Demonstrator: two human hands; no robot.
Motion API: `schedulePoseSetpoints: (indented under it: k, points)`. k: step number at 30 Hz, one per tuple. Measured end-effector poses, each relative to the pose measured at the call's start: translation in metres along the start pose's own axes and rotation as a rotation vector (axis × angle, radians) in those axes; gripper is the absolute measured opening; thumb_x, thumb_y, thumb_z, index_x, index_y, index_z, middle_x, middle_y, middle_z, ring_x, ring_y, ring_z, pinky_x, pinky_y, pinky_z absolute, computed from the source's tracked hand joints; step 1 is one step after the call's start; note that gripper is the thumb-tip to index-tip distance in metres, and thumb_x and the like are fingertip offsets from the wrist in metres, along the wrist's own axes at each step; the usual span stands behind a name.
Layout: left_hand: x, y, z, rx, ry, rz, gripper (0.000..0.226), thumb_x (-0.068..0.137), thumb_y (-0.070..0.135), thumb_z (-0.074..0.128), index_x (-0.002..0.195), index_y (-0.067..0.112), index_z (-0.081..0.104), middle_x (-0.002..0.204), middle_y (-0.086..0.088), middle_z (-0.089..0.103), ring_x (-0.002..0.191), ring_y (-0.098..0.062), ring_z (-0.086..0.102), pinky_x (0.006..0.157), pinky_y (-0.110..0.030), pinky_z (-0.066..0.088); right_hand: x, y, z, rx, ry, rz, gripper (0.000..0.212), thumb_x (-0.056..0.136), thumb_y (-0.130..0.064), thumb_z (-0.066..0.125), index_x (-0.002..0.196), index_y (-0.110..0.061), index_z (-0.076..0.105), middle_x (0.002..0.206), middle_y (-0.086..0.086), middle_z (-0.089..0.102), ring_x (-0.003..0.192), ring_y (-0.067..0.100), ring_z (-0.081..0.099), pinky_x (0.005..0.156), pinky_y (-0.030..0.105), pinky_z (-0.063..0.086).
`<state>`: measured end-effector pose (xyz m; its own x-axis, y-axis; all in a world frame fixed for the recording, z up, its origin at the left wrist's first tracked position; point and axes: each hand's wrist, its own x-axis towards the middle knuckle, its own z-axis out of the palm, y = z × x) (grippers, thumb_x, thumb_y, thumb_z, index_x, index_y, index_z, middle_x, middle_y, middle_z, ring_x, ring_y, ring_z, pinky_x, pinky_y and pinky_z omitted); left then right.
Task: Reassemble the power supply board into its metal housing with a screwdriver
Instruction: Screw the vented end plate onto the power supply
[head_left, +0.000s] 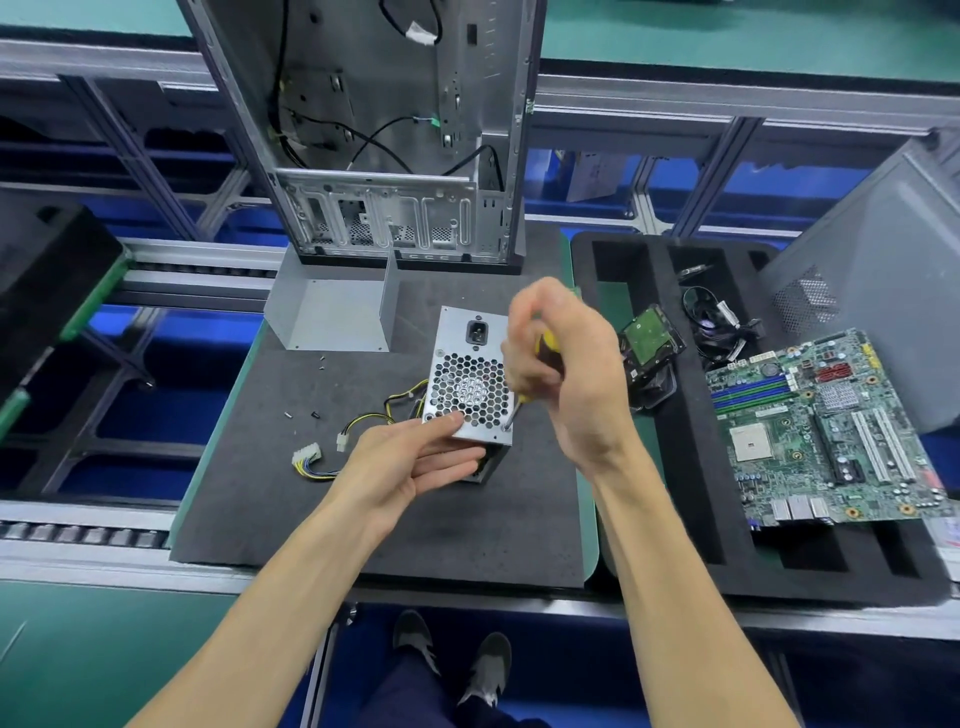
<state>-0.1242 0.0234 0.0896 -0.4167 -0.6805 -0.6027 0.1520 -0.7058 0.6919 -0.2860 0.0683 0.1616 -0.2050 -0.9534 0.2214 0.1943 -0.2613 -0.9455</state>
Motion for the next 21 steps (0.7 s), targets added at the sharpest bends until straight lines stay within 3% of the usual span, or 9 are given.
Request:
schedulePoseSetpoints:
  k: [2,5,7,11,15,18,21]
  points:
    - [-0.001,0.000,0.001,0.006,0.001,-0.002,0.027,0.085,0.008,0.076,0.106,-0.008,0.069,0.099,-0.026,0.074,0.095,-0.038,0.074,0.069,-0.034,0.063,0.004,-0.006,0.000,-0.002,-0.042,0.080,0.056,0.101,-0.046,0.044,0.048,-0.025,0.046,0.042,-0.011,0.029,0.040,0.012,0.024,0.047,0.022,0.023]
    - [-0.002,0.000,0.002,-0.003,0.003,-0.003,0.028,0.085,0.008,0.076,0.107,-0.008,0.069,0.099,-0.026,0.075,0.095,-0.038,0.074,0.068,-0.034,0.063,0.008,-0.007,0.001,-0.015,0.020,0.119,0.063,0.106,-0.042,0.040,0.045,-0.025,0.042,0.043,-0.009,0.027,0.040,0.012,0.025,0.047,0.023,0.023]
    - [-0.002,0.000,0.002,-0.006,0.005,-0.002,0.028,0.085,0.008,0.076,0.107,-0.008,0.069,0.099,-0.026,0.075,0.095,-0.038,0.074,0.069,-0.034,0.063,0.007,-0.004,0.002,-0.027,0.016,0.094,0.058,0.107,-0.043,0.036,0.054,-0.026,0.052,0.051,-0.006,0.031,0.048,0.013,0.029,0.051,0.027,0.021]
    - [-0.003,0.000,-0.002,-0.016,0.011,-0.006,0.030,0.084,0.007,0.077,0.107,-0.009,0.068,0.099,-0.027,0.074,0.096,-0.039,0.074,0.068,-0.034,0.063,0.004,0.000,0.002,0.018,-0.185,0.125,0.034,0.098,-0.041,0.039,0.098,-0.024,0.068,0.078,-0.006,0.046,0.071,0.013,0.036,0.067,0.035,0.025]
    - [-0.005,0.000,-0.007,-0.031,0.006,-0.010,0.033,0.083,0.008,0.078,0.109,-0.009,0.067,0.102,-0.028,0.073,0.097,-0.039,0.074,0.068,-0.033,0.062,-0.003,0.003,-0.005,-0.034,-0.070,0.057,0.025,0.104,-0.023,0.043,0.113,-0.016,0.065,0.093,-0.002,0.061,0.090,0.015,0.062,0.087,0.035,0.045]
    - [-0.006,0.000,-0.007,-0.030,0.010,-0.004,0.034,0.084,0.008,0.077,0.110,-0.010,0.067,0.102,-0.030,0.073,0.096,-0.039,0.074,0.069,-0.033,0.062,-0.008,0.004,-0.005,-0.092,-0.032,-0.080,0.008,0.102,-0.005,0.054,0.109,-0.009,0.052,0.100,0.010,0.076,0.096,0.024,0.076,0.077,0.020,0.051]
    - [-0.006,0.000,-0.006,-0.027,0.011,-0.002,0.035,0.084,0.009,0.077,0.111,-0.010,0.066,0.103,-0.031,0.072,0.096,-0.039,0.074,0.069,-0.033,0.062,-0.011,0.005,0.000,-0.110,0.074,-0.101,0.031,0.093,0.003,0.067,0.095,-0.013,0.041,0.079,0.015,0.072,0.070,0.022,0.072,0.064,0.021,0.052]
